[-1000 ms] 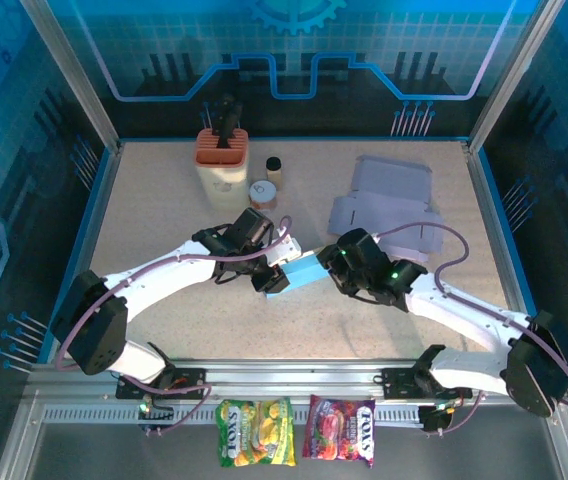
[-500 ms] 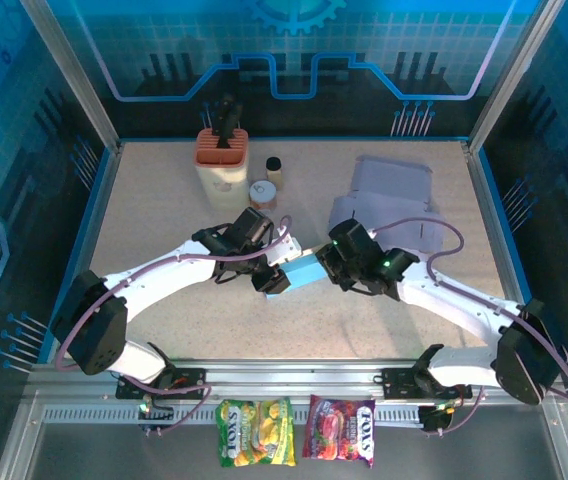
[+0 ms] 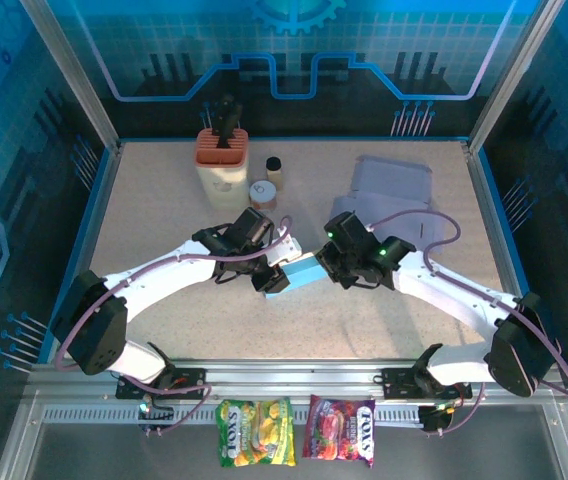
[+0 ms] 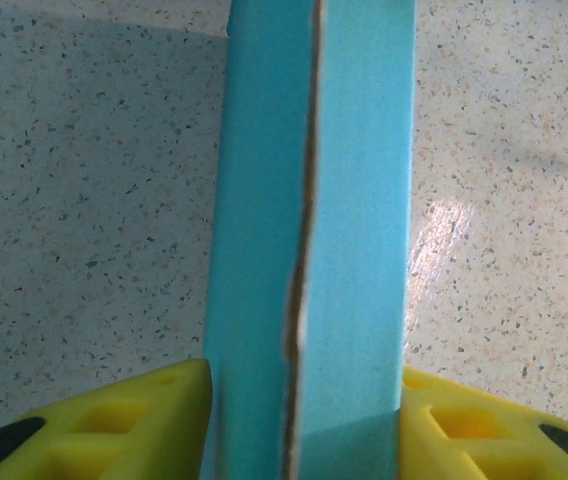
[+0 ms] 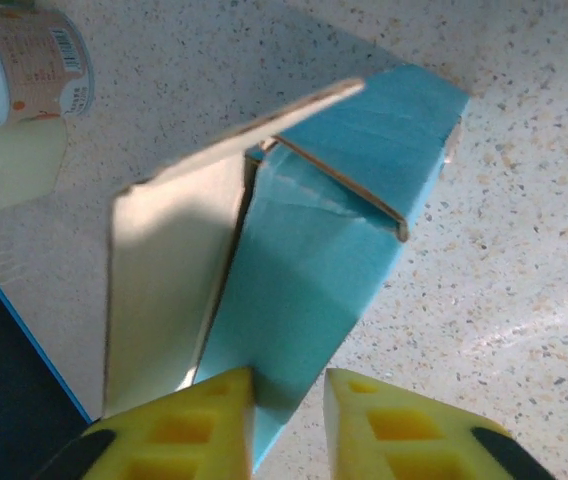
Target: Fold the paper box
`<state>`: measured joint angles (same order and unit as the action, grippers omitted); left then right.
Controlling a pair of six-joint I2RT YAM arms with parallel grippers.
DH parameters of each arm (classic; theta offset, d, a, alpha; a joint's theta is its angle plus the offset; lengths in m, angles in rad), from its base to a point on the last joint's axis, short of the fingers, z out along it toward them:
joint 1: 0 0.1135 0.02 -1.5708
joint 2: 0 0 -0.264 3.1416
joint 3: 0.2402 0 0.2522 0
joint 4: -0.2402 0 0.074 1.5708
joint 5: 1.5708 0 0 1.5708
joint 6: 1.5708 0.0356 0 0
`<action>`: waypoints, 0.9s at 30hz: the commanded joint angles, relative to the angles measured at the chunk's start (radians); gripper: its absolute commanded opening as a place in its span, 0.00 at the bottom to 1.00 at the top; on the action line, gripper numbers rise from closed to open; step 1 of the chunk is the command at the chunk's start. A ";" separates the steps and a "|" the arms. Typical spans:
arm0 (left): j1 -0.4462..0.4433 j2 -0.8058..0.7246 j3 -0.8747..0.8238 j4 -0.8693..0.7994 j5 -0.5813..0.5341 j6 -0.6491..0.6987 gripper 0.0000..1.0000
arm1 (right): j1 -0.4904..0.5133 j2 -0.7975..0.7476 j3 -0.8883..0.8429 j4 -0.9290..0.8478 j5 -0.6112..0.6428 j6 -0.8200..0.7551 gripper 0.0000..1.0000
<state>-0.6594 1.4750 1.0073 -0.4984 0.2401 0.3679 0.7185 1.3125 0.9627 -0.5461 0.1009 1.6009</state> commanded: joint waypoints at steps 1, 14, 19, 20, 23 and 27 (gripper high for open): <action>-0.003 0.004 0.027 -0.035 0.000 0.020 0.42 | -0.045 0.005 0.048 -0.164 -0.080 -0.263 0.36; -0.003 -0.011 0.016 -0.039 0.013 0.032 0.41 | -0.444 -0.105 0.128 -0.143 -0.414 -1.217 0.50; -0.003 -0.010 0.014 -0.042 0.015 0.033 0.41 | -0.435 -0.020 0.140 -0.106 -0.474 -1.301 0.53; -0.003 -0.011 0.014 -0.042 0.015 0.033 0.41 | -0.434 -0.005 0.144 -0.101 -0.487 -1.316 0.53; -0.003 -0.011 0.013 -0.042 0.015 0.032 0.41 | -0.423 0.039 0.158 -0.099 -0.527 -1.348 0.53; -0.003 -0.008 0.014 -0.041 0.014 0.030 0.41 | -0.406 0.080 0.169 -0.111 -0.557 -1.369 0.52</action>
<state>-0.6594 1.4750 1.0077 -0.5007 0.2405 0.3759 0.2958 1.3727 1.1019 -0.6392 -0.3923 0.2928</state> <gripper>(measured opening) 0.412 0.519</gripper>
